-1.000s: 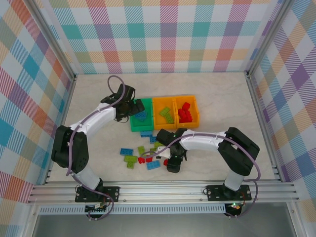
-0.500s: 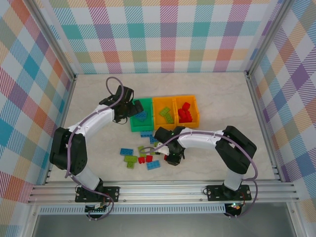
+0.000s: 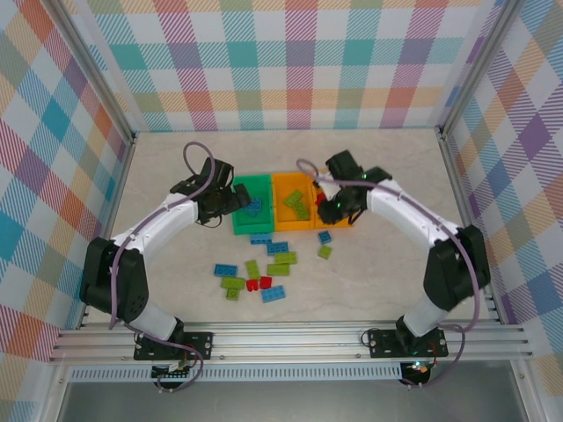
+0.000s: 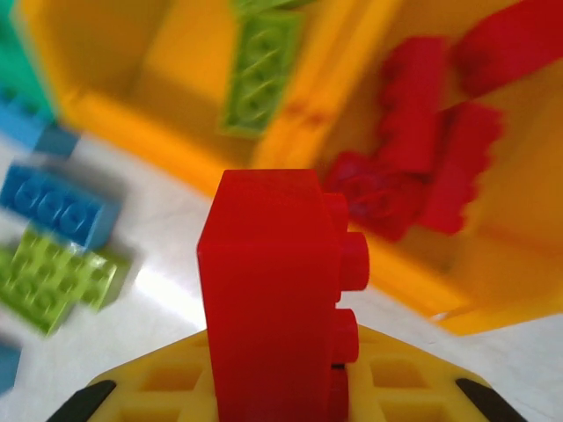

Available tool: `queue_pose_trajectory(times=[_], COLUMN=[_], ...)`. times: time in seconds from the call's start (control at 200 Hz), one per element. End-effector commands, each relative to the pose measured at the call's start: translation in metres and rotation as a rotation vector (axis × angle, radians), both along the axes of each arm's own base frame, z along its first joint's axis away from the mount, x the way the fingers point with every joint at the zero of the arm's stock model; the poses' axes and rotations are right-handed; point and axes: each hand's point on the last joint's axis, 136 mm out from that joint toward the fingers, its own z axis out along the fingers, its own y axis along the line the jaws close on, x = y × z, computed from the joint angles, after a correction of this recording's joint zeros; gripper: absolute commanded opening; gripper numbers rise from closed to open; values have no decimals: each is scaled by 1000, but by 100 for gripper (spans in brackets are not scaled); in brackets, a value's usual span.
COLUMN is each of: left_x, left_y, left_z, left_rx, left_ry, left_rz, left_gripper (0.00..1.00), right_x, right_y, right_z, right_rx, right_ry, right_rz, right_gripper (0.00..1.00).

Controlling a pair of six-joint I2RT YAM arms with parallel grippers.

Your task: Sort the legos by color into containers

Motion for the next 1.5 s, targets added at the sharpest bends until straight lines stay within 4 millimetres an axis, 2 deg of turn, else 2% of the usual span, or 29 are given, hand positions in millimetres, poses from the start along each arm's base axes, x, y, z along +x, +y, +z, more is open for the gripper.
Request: queue_pose_trajectory(times=[0.0,0.195,0.335,0.41,0.57,0.63,0.79,0.865,0.955,1.025,1.255,1.495], left_x=[-16,-48,-74,-86,-101,-106,-123,-129,-137,-143,-154,-161], left_y=[10,3,-7,-9,-5,-1,9,5,-8,-13,-2,0], left_z=[4,3,-3,-9,-23,-28,-42,-46,-48,-52,-78,-85], left_rx=[23,39,39,50,60,74,122,104,81,92,186,182], left_ry=[4,25,42,56,88,112,202,221,212,223,307,324], left_rz=[6,-37,-69,-76,-65,-59,-47,-79,-187,-251,-262,-272], left_gripper=[100,100,100,100,99,98,97,97,97,98,97,97], right_x=[11,44,53,55,55,54,48,46,44,43,46,44], right_y=[-7,-17,-28,-28,-29,-28,-19,-16,-15,-13,-11,-13], right_z=[-15,-29,-46,-49,-48,-47,-29,-18,-9,-6,-3,-5], right_rx=[-42,-62,-83,-86,-83,-70,19,60,83,97,108,99], right_ry=[138,174,244,251,254,258,229,212,198,200,195,197], right_rz=[-117,-254,-328,-339,-373,-378,-383,-384,-382,-376,-384,-389], right_gripper=[20,22,23,24,42,53,63,67,72,73,76,78])
